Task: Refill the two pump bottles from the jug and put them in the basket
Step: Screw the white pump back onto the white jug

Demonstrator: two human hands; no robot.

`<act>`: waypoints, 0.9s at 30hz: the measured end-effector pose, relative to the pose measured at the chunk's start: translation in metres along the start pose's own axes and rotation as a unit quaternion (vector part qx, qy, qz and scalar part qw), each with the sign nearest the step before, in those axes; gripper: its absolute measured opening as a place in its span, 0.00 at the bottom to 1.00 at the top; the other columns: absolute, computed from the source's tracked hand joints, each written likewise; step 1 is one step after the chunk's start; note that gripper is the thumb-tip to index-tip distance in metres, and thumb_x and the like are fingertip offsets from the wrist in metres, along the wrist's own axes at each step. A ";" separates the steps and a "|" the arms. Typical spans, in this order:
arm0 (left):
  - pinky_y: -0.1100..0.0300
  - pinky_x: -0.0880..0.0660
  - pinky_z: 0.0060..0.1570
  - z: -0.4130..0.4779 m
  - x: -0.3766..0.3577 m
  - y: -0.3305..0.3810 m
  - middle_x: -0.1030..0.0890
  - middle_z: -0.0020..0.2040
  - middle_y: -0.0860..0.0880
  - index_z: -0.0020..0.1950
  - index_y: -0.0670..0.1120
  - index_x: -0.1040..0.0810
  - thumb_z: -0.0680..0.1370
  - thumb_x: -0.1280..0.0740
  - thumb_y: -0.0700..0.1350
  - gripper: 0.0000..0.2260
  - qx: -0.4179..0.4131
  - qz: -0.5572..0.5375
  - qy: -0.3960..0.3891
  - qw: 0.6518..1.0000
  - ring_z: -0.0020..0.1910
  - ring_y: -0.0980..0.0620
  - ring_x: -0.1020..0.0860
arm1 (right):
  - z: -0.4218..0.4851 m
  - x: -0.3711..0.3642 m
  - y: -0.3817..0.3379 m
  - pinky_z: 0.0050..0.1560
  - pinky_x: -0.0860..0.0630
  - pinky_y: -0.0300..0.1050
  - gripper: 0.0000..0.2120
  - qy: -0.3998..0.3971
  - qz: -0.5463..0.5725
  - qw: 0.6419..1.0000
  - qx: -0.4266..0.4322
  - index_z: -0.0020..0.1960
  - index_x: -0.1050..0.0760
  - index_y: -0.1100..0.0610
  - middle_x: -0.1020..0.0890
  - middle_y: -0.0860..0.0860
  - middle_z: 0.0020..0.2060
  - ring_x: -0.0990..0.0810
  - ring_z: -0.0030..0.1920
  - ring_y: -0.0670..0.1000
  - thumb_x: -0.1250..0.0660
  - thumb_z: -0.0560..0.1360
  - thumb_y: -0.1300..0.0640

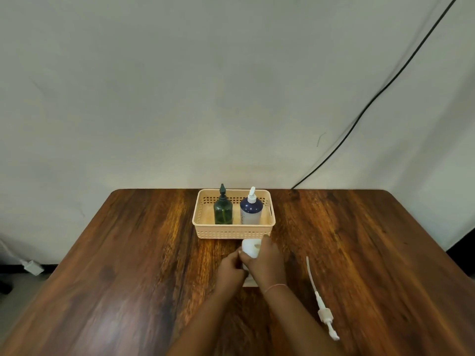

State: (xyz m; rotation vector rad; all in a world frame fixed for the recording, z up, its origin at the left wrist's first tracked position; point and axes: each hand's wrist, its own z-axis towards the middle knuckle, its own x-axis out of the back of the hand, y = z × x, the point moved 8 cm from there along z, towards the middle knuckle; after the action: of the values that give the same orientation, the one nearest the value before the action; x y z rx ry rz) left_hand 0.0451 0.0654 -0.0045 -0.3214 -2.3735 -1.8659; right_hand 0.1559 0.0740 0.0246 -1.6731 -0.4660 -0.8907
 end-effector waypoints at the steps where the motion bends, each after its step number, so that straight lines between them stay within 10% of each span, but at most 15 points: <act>1: 0.57 0.19 0.47 -0.001 0.008 -0.003 0.18 0.50 0.46 0.57 0.41 0.22 0.74 0.38 0.30 0.14 0.007 -0.003 0.005 1.000 0.48 0.52 0.20 | -0.002 -0.006 -0.006 0.54 0.24 0.45 0.28 -0.005 -0.010 1.000 0.003 0.63 0.36 0.54 0.25 0.54 0.59 0.25 0.59 0.54 0.32 0.70 0.42; 9: 0.60 0.21 0.40 -0.014 0.025 -0.020 0.19 0.53 0.41 0.57 0.38 0.24 0.75 0.40 0.29 0.13 0.056 -0.032 0.009 0.998 0.49 0.48 0.20 | -0.013 -0.028 -0.017 0.55 0.24 0.44 0.31 -0.033 -0.066 0.997 -0.009 0.68 0.39 0.55 0.27 0.54 0.62 0.25 0.61 0.55 0.34 0.72 0.41; 17: 0.49 0.22 0.55 -0.016 0.026 -0.022 0.21 0.55 0.46 0.64 0.42 0.27 0.73 0.35 0.30 0.20 0.052 -0.007 -0.002 0.999 0.54 0.48 0.22 | -0.014 -0.031 -0.006 0.63 0.30 0.48 0.43 -0.097 0.036 0.995 0.004 0.75 0.51 0.55 0.34 0.54 0.70 0.31 0.68 0.56 0.35 0.71 0.38; 22: 0.49 0.33 0.68 -0.013 0.028 -0.006 0.34 0.73 0.47 0.74 0.46 0.40 0.72 0.32 0.33 0.33 -0.003 0.074 -0.021 0.997 0.72 0.47 0.36 | -0.017 0.039 0.071 0.62 0.28 0.50 0.19 0.076 -0.028 0.997 -0.008 0.68 0.35 0.54 0.25 0.54 0.64 0.26 0.63 0.54 0.46 0.80 0.48; 27: 0.53 0.44 0.73 -0.004 0.022 0.004 0.45 0.77 0.50 0.76 0.46 0.44 0.72 0.29 0.40 0.36 -0.023 0.155 -0.032 0.987 0.76 0.50 0.46 | -0.031 0.027 0.178 0.68 0.33 0.45 0.18 -0.069 -0.184 0.972 -0.129 0.68 0.33 0.56 0.29 0.55 0.68 0.30 0.67 0.53 0.47 0.80 0.56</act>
State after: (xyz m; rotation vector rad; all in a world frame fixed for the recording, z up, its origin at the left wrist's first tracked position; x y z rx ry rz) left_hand 0.0248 0.0646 0.0052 -0.7190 -2.1669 -1.7895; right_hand 0.2882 -0.0116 -0.0672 -1.9303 -0.8032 -1.1467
